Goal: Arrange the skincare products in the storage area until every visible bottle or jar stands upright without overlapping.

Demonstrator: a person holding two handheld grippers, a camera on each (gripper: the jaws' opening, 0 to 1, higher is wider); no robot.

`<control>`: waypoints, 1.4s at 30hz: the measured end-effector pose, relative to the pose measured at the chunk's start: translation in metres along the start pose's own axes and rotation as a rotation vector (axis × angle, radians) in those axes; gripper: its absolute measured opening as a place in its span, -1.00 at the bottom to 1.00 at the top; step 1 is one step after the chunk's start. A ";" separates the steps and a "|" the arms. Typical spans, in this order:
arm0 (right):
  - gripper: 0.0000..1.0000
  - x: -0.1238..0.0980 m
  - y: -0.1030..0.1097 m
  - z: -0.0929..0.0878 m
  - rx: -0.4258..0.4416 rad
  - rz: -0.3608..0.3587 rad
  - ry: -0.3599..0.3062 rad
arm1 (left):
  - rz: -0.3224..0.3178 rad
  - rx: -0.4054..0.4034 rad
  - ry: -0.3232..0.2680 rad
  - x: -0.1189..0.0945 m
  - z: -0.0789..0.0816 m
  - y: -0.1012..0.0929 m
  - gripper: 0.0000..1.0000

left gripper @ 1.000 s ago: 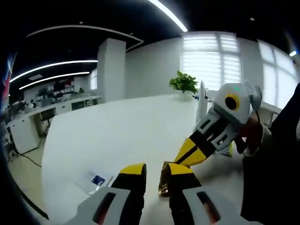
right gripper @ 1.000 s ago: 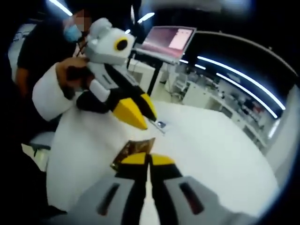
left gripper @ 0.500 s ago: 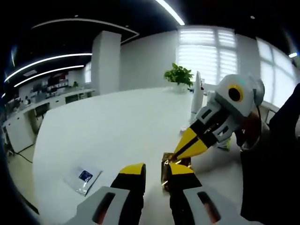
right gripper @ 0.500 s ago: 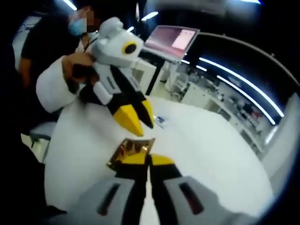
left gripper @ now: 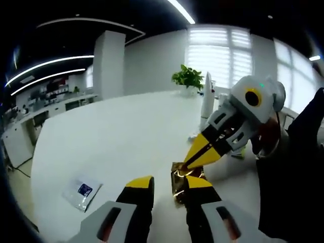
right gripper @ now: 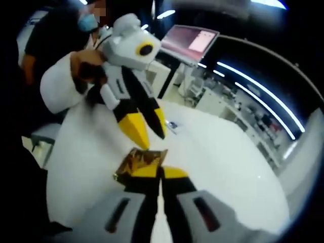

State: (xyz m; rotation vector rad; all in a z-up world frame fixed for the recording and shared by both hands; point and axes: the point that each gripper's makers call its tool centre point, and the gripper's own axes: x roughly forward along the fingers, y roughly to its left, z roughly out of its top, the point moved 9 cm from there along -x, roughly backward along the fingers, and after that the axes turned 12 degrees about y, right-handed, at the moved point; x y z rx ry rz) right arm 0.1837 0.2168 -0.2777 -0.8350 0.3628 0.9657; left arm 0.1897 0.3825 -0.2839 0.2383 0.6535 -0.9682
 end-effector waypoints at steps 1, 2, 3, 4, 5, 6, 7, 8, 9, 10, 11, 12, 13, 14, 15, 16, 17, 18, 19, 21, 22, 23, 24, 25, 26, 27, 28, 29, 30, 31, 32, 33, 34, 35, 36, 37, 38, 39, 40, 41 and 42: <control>-1.00 0.000 -0.001 0.000 0.004 -0.004 -0.005 | 0.003 0.000 0.000 0.000 0.000 0.001 -0.54; -1.00 0.000 -0.002 0.000 0.008 -0.001 -0.008 | 0.002 0.000 -0.002 -0.001 0.000 0.002 -0.55; -1.00 0.000 -0.002 0.000 0.017 0.003 -0.013 | -0.005 -0.005 -0.005 -0.001 0.000 0.004 -0.55; -1.00 0.000 -0.002 0.000 0.020 0.005 -0.014 | -0.007 -0.006 -0.006 -0.001 0.000 0.004 -0.55; -1.00 0.000 -0.002 0.000 0.019 0.004 -0.015 | -0.006 -0.009 -0.009 -0.001 0.000 0.004 -0.55; -1.00 0.000 -0.002 0.000 0.017 0.002 -0.017 | -0.005 -0.011 -0.008 -0.001 0.000 0.005 -0.55; -1.00 0.000 -0.002 0.001 0.016 0.003 -0.022 | -0.004 -0.012 -0.005 0.000 0.000 0.005 -0.55; -1.00 -0.001 -0.002 0.001 0.015 0.005 -0.026 | -0.006 -0.011 -0.003 0.000 0.000 0.005 -0.55; -1.00 -0.001 -0.002 0.002 0.013 0.004 -0.031 | -0.010 -0.011 -0.002 0.000 -0.001 0.004 -0.55; -1.00 -0.002 -0.002 0.003 0.009 0.002 -0.034 | -0.015 -0.011 0.000 0.001 -0.001 0.004 -0.55; -1.00 -0.003 -0.002 0.004 0.004 0.000 -0.038 | -0.019 -0.010 0.002 0.001 -0.001 0.003 -0.55; -1.00 -0.003 -0.002 0.005 0.001 0.000 -0.039 | -0.021 -0.007 0.006 0.001 -0.002 0.002 -0.56; -1.00 -0.003 -0.002 0.006 -0.004 0.003 -0.038 | -0.024 -0.001 0.009 0.001 -0.002 0.000 -0.57; -1.00 -0.004 -0.001 0.007 -0.012 0.005 -0.036 | -0.029 0.006 0.011 0.000 -0.003 -0.001 -0.58; -1.00 -0.003 -0.001 0.008 -0.011 0.009 -0.032 | -0.033 0.014 0.014 -0.001 -0.003 -0.002 -0.59; -1.00 -0.004 -0.001 0.008 -0.001 0.013 -0.020 | -0.026 0.033 0.016 -0.002 -0.004 -0.003 -0.59; -1.00 -0.004 -0.001 0.009 0.000 0.013 -0.017 | -0.007 0.062 0.020 -0.003 -0.004 -0.002 -0.59; -1.00 -0.005 -0.001 0.009 -0.004 0.012 -0.016 | -0.002 0.071 0.027 -0.004 -0.005 -0.002 -0.59; -1.00 -0.005 -0.001 0.010 -0.009 0.012 -0.017 | 0.004 0.082 0.030 -0.004 -0.005 -0.001 -0.58; -1.00 -0.005 0.001 0.012 -0.018 0.013 -0.012 | 0.006 0.092 0.031 -0.004 -0.006 0.001 -0.58; -1.00 -0.005 0.001 0.013 -0.027 0.011 -0.010 | 0.004 0.092 0.032 -0.004 -0.006 0.002 -0.58; -1.00 -0.005 0.001 0.015 -0.034 0.010 -0.010 | -0.001 0.090 0.033 -0.004 -0.007 0.002 -0.57; -1.00 -0.005 0.002 0.016 -0.038 0.011 -0.012 | -0.008 0.090 0.032 -0.004 -0.007 0.001 -0.57; -1.00 -0.005 0.002 0.017 -0.042 0.011 -0.014 | -0.013 0.092 0.028 -0.004 -0.007 0.001 -0.57; -1.00 -0.006 0.003 0.019 -0.052 0.013 -0.017 | -0.018 0.094 0.023 -0.004 -0.007 0.000 -0.57; -1.00 -0.006 0.004 0.019 -0.065 0.012 -0.021 | -0.021 0.093 0.018 -0.004 -0.006 0.000 -0.56; -1.00 -0.007 0.004 0.020 -0.074 0.009 -0.025 | -0.022 0.091 0.012 -0.004 -0.005 0.000 -0.56; -1.00 -0.007 0.004 0.020 -0.078 0.008 -0.027 | -0.023 0.089 0.001 -0.005 -0.004 0.000 -0.56; -1.00 -0.007 0.004 0.021 -0.089 0.009 -0.027 | -0.031 0.084 -0.012 -0.005 -0.002 0.000 -0.56; -1.00 -0.008 0.004 0.021 -0.105 0.007 -0.028 | -0.038 0.082 -0.019 -0.006 -0.001 -0.001 -0.56; -1.00 -0.008 0.004 0.021 -0.110 0.003 -0.028 | -0.043 0.080 -0.022 -0.006 -0.001 -0.002 -0.56; -1.00 -0.008 0.004 0.021 -0.111 0.001 -0.028 | -0.045 0.078 -0.023 -0.006 -0.001 -0.002 -0.56; -1.00 -0.009 0.004 0.021 -0.110 -0.002 -0.025 | -0.049 0.074 -0.024 -0.006 -0.002 -0.002 -0.56; -1.00 -0.010 0.004 0.021 -0.113 -0.008 -0.024 | -0.056 0.066 -0.021 -0.006 -0.002 -0.003 -0.58; -1.00 -0.011 0.005 0.022 -0.115 -0.013 -0.021 | -0.068 0.058 -0.015 -0.006 -0.003 -0.004 -0.58; -1.00 -0.013 0.005 0.023 -0.111 -0.018 -0.015 | -0.076 0.051 -0.012 -0.006 -0.004 -0.006 -0.58; -1.00 -0.014 0.007 0.024 -0.113 -0.021 -0.011 | -0.079 0.051 -0.013 -0.007 -0.005 -0.007 -0.58; -1.00 -0.016 0.008 0.026 -0.126 -0.023 -0.011 | -0.082 0.052 -0.015 -0.008 -0.005 -0.007 -0.58; -1.00 -0.017 0.010 0.027 -0.133 -0.022 -0.013 | -0.085 0.053 -0.018 -0.009 -0.005 -0.008 -0.58; -1.00 -0.018 0.011 0.030 -0.142 -0.023 -0.015 | -0.087 0.058 -0.023 -0.009 -0.005 -0.009 -0.58; -1.00 -0.019 0.011 0.032 -0.149 -0.026 -0.017 | -0.086 0.064 -0.026 -0.010 -0.005 -0.010 -0.58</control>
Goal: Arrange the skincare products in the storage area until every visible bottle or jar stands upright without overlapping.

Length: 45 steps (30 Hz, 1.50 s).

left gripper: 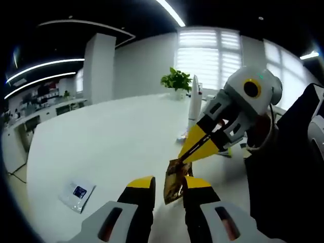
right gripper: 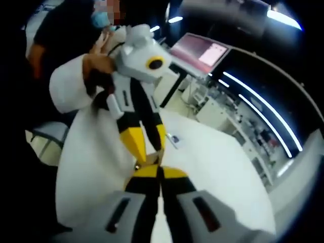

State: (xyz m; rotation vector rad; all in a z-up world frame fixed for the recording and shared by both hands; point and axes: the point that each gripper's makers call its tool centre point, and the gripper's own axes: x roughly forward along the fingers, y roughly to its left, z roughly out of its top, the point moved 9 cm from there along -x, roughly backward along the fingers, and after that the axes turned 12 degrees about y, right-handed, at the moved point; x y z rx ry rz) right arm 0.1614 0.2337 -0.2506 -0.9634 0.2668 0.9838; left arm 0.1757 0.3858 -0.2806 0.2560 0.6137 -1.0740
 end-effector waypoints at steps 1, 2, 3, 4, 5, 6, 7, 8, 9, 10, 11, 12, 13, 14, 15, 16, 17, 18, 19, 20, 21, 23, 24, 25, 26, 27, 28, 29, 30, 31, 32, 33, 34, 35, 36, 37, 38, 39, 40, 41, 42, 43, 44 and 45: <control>-1.00 -0.001 0.000 0.002 -0.006 -0.004 -0.002 | 0.003 0.005 0.001 0.000 0.000 0.000 -0.58; -1.00 -0.001 -0.001 0.004 -0.016 -0.008 -0.004 | 0.006 0.015 0.002 0.000 0.000 0.000 -0.58; -1.00 -0.001 -0.001 0.005 -0.029 -0.010 0.001 | 0.010 0.025 0.000 -0.001 0.001 0.000 -0.58; -1.00 -0.001 -0.001 0.005 -0.036 -0.014 0.007 | 0.014 0.032 -0.004 -0.001 0.002 0.000 -0.59; -1.00 -0.001 -0.001 0.005 -0.037 -0.017 0.008 | 0.014 0.034 -0.006 0.000 0.002 0.001 -0.59; -1.00 -0.001 -0.001 0.005 -0.036 -0.016 0.008 | 0.014 0.035 -0.007 0.000 0.003 0.001 -0.60; -1.00 0.000 0.000 0.005 -0.030 -0.011 0.006 | 0.013 0.037 -0.008 0.001 0.003 0.001 -0.60; -1.00 0.000 0.001 0.004 -0.023 -0.006 0.006 | 0.013 0.039 -0.007 0.001 0.003 0.000 -0.61; -1.00 0.001 0.002 0.003 -0.019 -0.005 0.007 | 0.010 0.043 -0.003 0.003 0.004 -0.001 -0.62; -1.00 0.001 0.002 0.002 -0.017 -0.006 0.008 | 0.011 0.049 0.001 0.004 0.004 -0.001 -0.62; -1.00 0.000 0.004 0.002 -0.018 -0.010 0.011 | 0.014 0.057 0.002 0.004 0.005 -0.003 -0.62; -1.00 -0.002 0.005 0.002 -0.021 -0.011 0.010 | 0.016 0.062 0.001 0.004 0.005 -0.003 -0.63; -1.00 -0.003 0.006 0.003 -0.021 -0.011 0.005 | 0.018 0.070 -0.003 0.003 0.007 -0.004 -0.63; -1.00 -0.004 0.006 0.003 -0.018 -0.011 0.002 | 0.020 0.076 -0.008 0.002 0.008 -0.004 -0.63; -1.00 -0.005 0.006 0.003 -0.018 -0.011 0.001 | 0.025 0.083 -0.012 0.001 0.010 -0.005 -0.63; -1.00 -0.006 0.007 0.003 -0.019 -0.012 0.003 | 0.037 0.094 -0.016 0.000 0.012 -0.006 -0.63; -1.00 -0.007 0.007 0.003 -0.019 -0.014 0.004 | 0.053 0.110 -0.020 -0.002 0.013 -0.006 -0.63; -1.00 -0.008 0.007 0.003 -0.019 -0.015 0.003 | 0.088 0.135 -0.027 -0.004 0.016 -0.006 -0.63; -1.00 -0.009 0.007 0.002 -0.017 -0.016 0.002 | 0.103 0.148 -0.026 -0.006 0.018 -0.007 -0.63; -1.00 -0.010 0.007 0.002 -0.014 -0.018 0.000 | 0.108 0.160 -0.025 -0.007 0.019 -0.009 -0.62; -1.00 -0.012 0.007 0.002 -0.012 -0.022 -0.003 | 0.112 0.177 -0.030 -0.007 0.020 -0.010 -0.62; -1.00 -0.015 0.007 0.001 -0.006 -0.022 -0.005 | 0.118 0.218 -0.036 -0.007 0.022 -0.013 -0.60; -1.00 -0.017 0.008 0.001 -0.002 -0.020 -0.008 | 0.122 0.225 -0.034 -0.007 0.022 -0.014 -0.59; -1.00 -0.018 0.008 0.001 0.002 -0.017 -0.011 | 0.127 0.237 -0.026 -0.006 0.023 -0.015 -0.59; -1.00 -0.020 0.009 0.001 0.006 -0.014 -0.016 | 0.132 0.259 -0.018 -0.006 0.023 -0.017 -0.59; -1.00 -0.021 0.009 0.001 0.009 -0.010 -0.022 | 0.130 0.286 -0.018 -0.005 0.023 -0.019 -0.59; -1.00 -0.023 0.009 0.002 0.014 -0.009 -0.028 | 0.121 0.296 -0.021 -0.005 0.024 -0.021 -0.59; -1.00 -0.025 0.009 0.002 0.017 -0.008 -0.032 | 0.111 0.291 -0.024 -0.005 0.024 -0.022 -0.59; -1.00 -0.025 0.009 0.002 0.019 -0.011 -0.033 | 0.112 0.284 -0.032 -0.005 0.026 -0.023 -0.60; -1.00 -0.026 0.007 0.002 0.024 -0.015 -0.032 | 0.121 0.289 -0.041 -0.004 0.027 -0.022 -0.60; -1.00 -0.026 0.006 0.001 0.032 -0.017 -0.028 | 0.124 0.288 -0.047 -0.004 0.027 -0.022 -0.60; -1.00 -0.026 0.005 0.001 0.038 -0.018 -0.022 | 0.120 0.278 -0.053 -0.005 0.027 -0.022 -0.60; -1.00 -0.027 0.005 0.001 0.036 -0.018 -0.020 | 0.115 0.277 -0.058 -0.005 0.027 -0.023 -0.60; -1.00 -0.028 0.005 0.001 0.035 -0.019 -0.022 | 0.112 0.287 -0.067 -0.006 0.026 -0.023 -0.60; -1.00 -0.029 0.005 0.002 0.036 -0.019 -0.027 | 0.112 0.291 -0.073 -0.007 0.026 -0.023 -0.60; -1.00 -0.029 0.005 0.002 0.038 -0.016 -0.030 | 0.109 0.288 -0.076 -0.008 0.026 -0.023 -0.60; -1.00 -0.030 0.005 0.003 0.035 -0.015 -0.031 | 0.105 0.286 -0.082 -0.009 0.026 -0.023 -0.60; -1.00 -0.030 0.006 0.003 0.025 -0.015 -0.029 | 0.102 0.294 -0.089 -0.009 0.026 -0.023 -0.60; -1.00 -0.029 0.006 0.004 0.021 -0.012 -0.024 | 0.102 0.319 -0.094 -0.010 0.025 -0.023 -0.60; -1.00 -0.029 0.008 0.005 0.015 -0.005 -0.018 | 0.102 0.348 -0.093 -0.010 0.024 -0.023 -0.60; -1.00 -0.028 0.009 0.006 0.005 -0.002 -0.017 | 0.098 0.369 -0.090 -0.011 0.022 -0.024 -0.60; -1.00 -0.029 0.009 0.007 0.000 -0.003 -0.019 | 0.089 0.375 -0.089 -0.011 0.021 -0.025 -0.60; -1.00 -0.029 0.009 0.007 -0.001 -0.003 -0.024 | 0.081 0.376 -0.084 -0.011 0.020 -0.025 -0.60; -1.00 -0.029 0.010 0.008 0.001 0.002 -0.030 | 0.074 0.382 -0.068 -0.011 0.018 -0.026 -0.60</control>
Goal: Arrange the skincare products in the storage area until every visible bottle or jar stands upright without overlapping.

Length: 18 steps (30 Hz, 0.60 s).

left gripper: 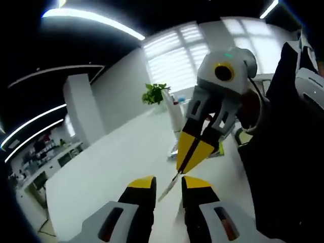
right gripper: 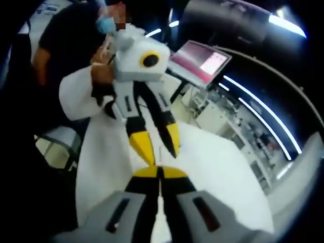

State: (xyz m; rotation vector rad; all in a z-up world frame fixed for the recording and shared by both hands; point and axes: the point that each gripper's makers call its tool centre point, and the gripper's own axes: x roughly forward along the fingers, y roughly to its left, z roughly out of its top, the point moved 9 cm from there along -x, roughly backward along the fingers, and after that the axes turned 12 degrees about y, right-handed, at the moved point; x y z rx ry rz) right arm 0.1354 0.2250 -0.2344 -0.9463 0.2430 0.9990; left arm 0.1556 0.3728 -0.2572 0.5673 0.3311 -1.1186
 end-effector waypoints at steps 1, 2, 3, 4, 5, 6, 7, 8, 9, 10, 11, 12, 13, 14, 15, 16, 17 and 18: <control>-1.00 0.000 0.001 0.000 -0.002 0.003 0.000 | 0.004 0.026 0.016 0.001 -0.001 -0.001 -0.60; -1.00 0.000 0.001 0.000 -0.004 0.004 0.003 | 0.005 0.044 0.024 0.001 -0.002 -0.002 -0.60; -1.00 0.000 0.003 -0.001 -0.006 0.007 0.006 | 0.010 0.050 0.022 0.002 -0.001 -0.003 -0.64; -1.00 0.000 0.004 -0.001 -0.011 0.013 0.010 | 0.017 0.055 0.010 0.002 0.000 -0.002 -0.71; -1.00 0.001 0.006 -0.002 -0.016 0.017 0.015 | 0.013 0.041 -0.009 0.002 0.002 -0.001 -0.76; -1.00 0.000 0.005 -0.003 -0.028 -0.006 0.014 | -0.003 0.017 -0.010 0.002 0.003 -0.002 -0.77; -1.00 -0.001 0.005 -0.003 -0.026 -0.001 0.017 | -0.002 0.024 -0.013 0.003 0.003 -0.002 -0.79; -1.00 -0.002 0.005 -0.004 -0.027 -0.002 0.018 | -0.008 0.026 -0.014 0.004 0.004 -0.003 -0.83; -1.00 -0.002 0.004 -0.004 -0.026 -0.004 0.019 | -0.012 0.030 -0.014 0.005 0.004 -0.003 -0.87; -1.00 -0.003 0.004 -0.005 -0.027 -0.006 0.023 | -0.013 0.033 -0.015 0.006 0.005 -0.004 -0.87; -1.00 -0.003 0.004 -0.005 -0.027 -0.007 0.023 | -0.002 0.037 -0.011 0.007 0.006 -0.004 -0.87; -1.00 -0.003 0.002 -0.006 -0.028 -0.026 0.022 | 0.007 -0.005 -0.008 0.008 0.008 -0.003 -0.90; -1.00 -0.004 0.001 -0.006 -0.022 -0.034 0.022 | -0.004 -0.034 -0.008 0.008 0.010 -0.003 -0.93; -1.00 -0.006 -0.002 -0.007 -0.020 -0.046 0.019 | 0.000 -0.027 -0.013 0.008 0.012 -0.002 -0.96; -0.99 -0.008 -0.006 -0.007 -0.028 -0.086 0.005 | 0.005 -0.035 -0.024 0.008 0.014 -0.002 -0.99; -0.96 -0.009 -0.008 -0.008 -0.030 -0.096 0.000 | 0.008 -0.055 -0.046 0.008 0.016 -0.002 -0.99; -0.95 -0.010 -0.008 -0.009 -0.031 -0.095 0.002 | 0.001 -0.064 -0.053 0.008 0.017 -0.002 -0.99; -0.94 -0.011 -0.009 -0.010 -0.036 -0.094 0.003 | -0.002 -0.069 -0.050 0.009 0.017 -0.002 -0.99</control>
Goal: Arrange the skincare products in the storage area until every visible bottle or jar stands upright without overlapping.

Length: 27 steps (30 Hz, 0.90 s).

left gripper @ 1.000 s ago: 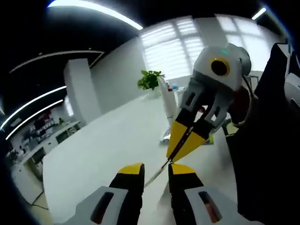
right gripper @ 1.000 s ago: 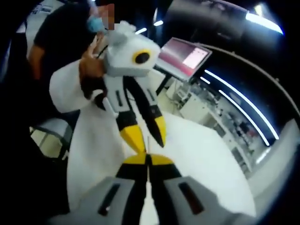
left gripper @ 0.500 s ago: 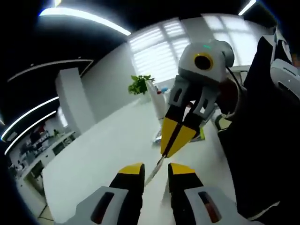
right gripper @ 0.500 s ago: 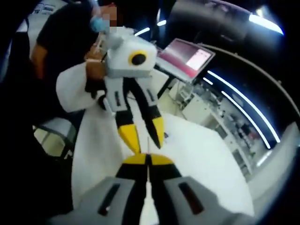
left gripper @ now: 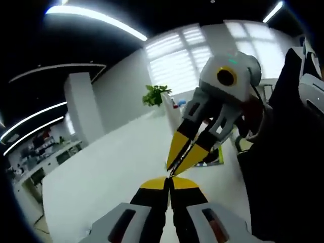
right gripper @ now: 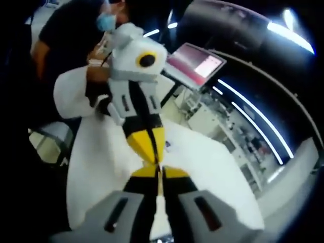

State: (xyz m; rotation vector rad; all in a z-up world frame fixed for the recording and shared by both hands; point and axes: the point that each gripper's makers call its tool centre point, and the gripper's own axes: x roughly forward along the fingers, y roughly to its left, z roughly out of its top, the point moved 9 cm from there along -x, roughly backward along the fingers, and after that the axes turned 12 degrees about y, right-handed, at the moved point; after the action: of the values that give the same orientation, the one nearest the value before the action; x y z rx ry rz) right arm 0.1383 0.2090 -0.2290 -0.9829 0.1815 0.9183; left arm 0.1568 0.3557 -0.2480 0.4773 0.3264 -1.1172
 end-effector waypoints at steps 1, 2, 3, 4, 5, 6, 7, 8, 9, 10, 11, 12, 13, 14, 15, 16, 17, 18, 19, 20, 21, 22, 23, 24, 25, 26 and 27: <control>-0.93 0.000 0.000 -0.001 -0.003 0.003 0.001 | -0.002 0.002 0.010 0.002 0.000 -0.001 -1.00; -0.91 0.000 -0.001 -0.003 -0.001 0.001 0.008 | 0.006 0.019 0.015 0.003 0.001 -0.002 -1.00; -0.89 0.000 -0.001 -0.005 0.003 -0.003 0.013 | 0.007 0.023 0.016 0.004 0.001 -0.003 -1.00; -0.87 -0.001 -0.002 -0.008 0.005 -0.004 0.018 | 0.002 0.017 0.022 0.005 0.002 -0.003 -1.00; -0.86 -0.001 -0.003 -0.010 0.008 -0.006 0.024 | 0.000 0.004 0.021 0.006 0.002 -0.003 -1.00; -0.84 -0.003 -0.004 -0.013 0.019 -0.010 0.030 | -0.011 -0.017 0.021 0.007 0.002 -0.003 -1.00; -0.81 -0.004 -0.005 -0.015 0.026 -0.011 0.034 | -0.015 -0.034 0.016 0.007 0.003 -0.003 -1.00; -0.75 -0.006 -0.007 -0.018 0.047 -0.012 0.033 | -0.019 -0.054 0.005 0.007 0.003 -0.003 -1.00; -0.71 -0.007 -0.008 -0.020 0.076 -0.005 0.024 | -0.036 -0.085 -0.004 0.006 0.004 -0.003 -1.00; -0.67 -0.009 -0.008 -0.023 0.114 0.009 0.014 | -0.045 -0.107 -0.008 0.005 0.004 -0.002 -1.00; -0.63 -0.010 -0.009 -0.026 0.148 0.023 0.005 | -0.048 -0.116 -0.011 0.004 0.003 -0.002 -1.00; -0.61 -0.010 -0.009 -0.029 0.166 0.033 0.010 | -0.053 -0.126 -0.019 0.004 0.003 -0.001 -1.00; -0.60 -0.010 -0.011 -0.032 0.171 0.033 0.017 | -0.064 -0.149 -0.038 0.002 0.004 0.000 -1.00; -0.60 -0.009 -0.011 -0.035 0.175 0.030 0.030 | -0.075 -0.163 -0.053 0.001 0.004 0.000 -1.00; -0.61 -0.008 -0.010 -0.037 0.176 0.032 0.036 | -0.101 -0.179 -0.057 0.000 0.003 -0.001 -1.00; -0.65 -0.008 -0.009 -0.039 0.181 0.042 0.045 | -0.117 -0.182 -0.060 0.000 0.002 -0.001 -1.00; -0.69 -0.007 -0.008 -0.040 0.191 0.054 0.047 | -0.115 -0.174 -0.065 -0.001 0.001 -0.001 -1.00; -0.70 -0.007 -0.006 -0.041 0.204 0.065 0.044 | -0.119 -0.170 -0.070 -0.001 0.001 -0.001 -1.00; -0.70 -0.005 -0.005 -0.041 0.209 0.070 0.037 | -0.128 -0.179 -0.068 0.000 0.000 -0.001 -1.00; -0.69 -0.005 -0.004 -0.040 0.216 0.080 0.024 | -0.141 -0.193 -0.057 0.000 -0.001 -0.002 -1.00; -0.70 -0.005 -0.003 -0.040 0.223 0.091 0.010 | -0.144 -0.191 -0.055 0.001 -0.002 -0.003 -1.00; -0.70 -0.006 -0.002 -0.039 0.234 0.099 -0.007 | -0.160 -0.193 -0.052 0.003 -0.003 -0.004 -1.00; -0.70 -0.006 -0.002 -0.038 0.247 0.105 -0.022 | -0.166 -0.193 -0.051 0.004 -0.003 -0.005 -1.00; -0.72 -0.007 -0.001 -0.038 0.256 0.111 -0.030 | -0.175 -0.194 -0.052 0.006 -0.003 -0.005 -1.00; -0.75 -0.006 -0.001 -0.040 0.261 0.110 -0.020 | -0.185 -0.200 -0.045 0.008 -0.003 -0.006 -1.00; -0.83 -0.006 -0.001 -0.042 0.258 0.108 -0.012 | -0.183 -0.201 -0.043 0.010 -0.003 -0.006 -1.00; -0.93 -0.006 -0.002 -0.045 0.259 0.105 -0.006 | -0.176 -0.200 -0.035 0.012 -0.004 -0.005 -1.00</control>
State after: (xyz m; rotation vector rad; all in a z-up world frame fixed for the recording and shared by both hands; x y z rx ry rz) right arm 0.1475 0.1696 -0.2504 -0.7359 0.3411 0.9663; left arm 0.1567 0.3465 -0.2583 0.2548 0.4515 -1.2475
